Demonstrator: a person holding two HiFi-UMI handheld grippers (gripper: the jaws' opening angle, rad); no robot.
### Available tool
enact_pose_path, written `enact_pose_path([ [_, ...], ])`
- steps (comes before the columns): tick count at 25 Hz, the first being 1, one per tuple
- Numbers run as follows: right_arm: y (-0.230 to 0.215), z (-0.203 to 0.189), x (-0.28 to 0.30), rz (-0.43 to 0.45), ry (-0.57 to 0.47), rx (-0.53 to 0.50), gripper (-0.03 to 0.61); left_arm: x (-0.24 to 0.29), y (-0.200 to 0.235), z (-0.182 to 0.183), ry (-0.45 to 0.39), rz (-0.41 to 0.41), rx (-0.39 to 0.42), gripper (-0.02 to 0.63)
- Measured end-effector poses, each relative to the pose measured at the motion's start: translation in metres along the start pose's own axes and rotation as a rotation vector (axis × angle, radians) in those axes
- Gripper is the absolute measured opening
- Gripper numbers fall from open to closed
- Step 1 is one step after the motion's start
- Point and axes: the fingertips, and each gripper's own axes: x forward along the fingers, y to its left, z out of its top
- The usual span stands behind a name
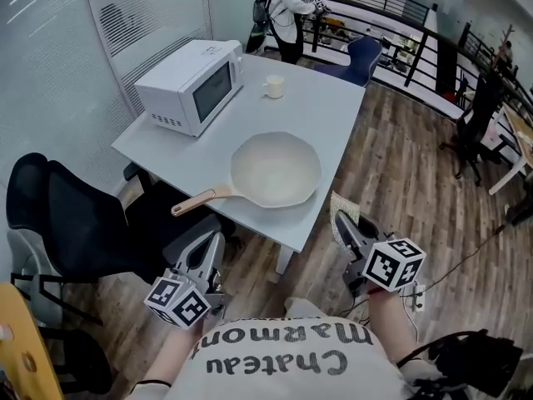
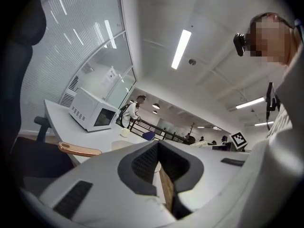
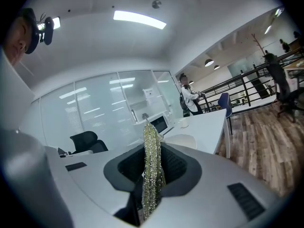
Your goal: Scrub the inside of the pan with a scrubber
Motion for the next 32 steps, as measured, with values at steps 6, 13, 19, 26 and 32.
enact_pose_path([
  [6,-0.015,0.014,0.057,0.074,0.005,0.033,0.067,0.023,0.033,0.002,0.004,0.082,0.001,-0.011],
  [13,-0.037,0.065,0.132,0.189,0.015,-0.018,0.067,0.075,0.061,0.035,-0.079,0.176,0.005,-0.011],
  [19,-0.066,0.098,0.176,0.267,0.024,-0.047,0.067,0.121,0.068,0.038,-0.115,0.232,0.016,-0.011],
  [26,-0.086,0.081,0.224,0.330,0.079,-0.043,0.067,0.149,0.082,0.011,-0.076,0.296,0.006,-0.012],
  [32,-0.081,0.036,0.258,0.343,0.193,0.027,0.067,0.140,0.112,-0.003,0.015,0.389,0.004,0.003],
])
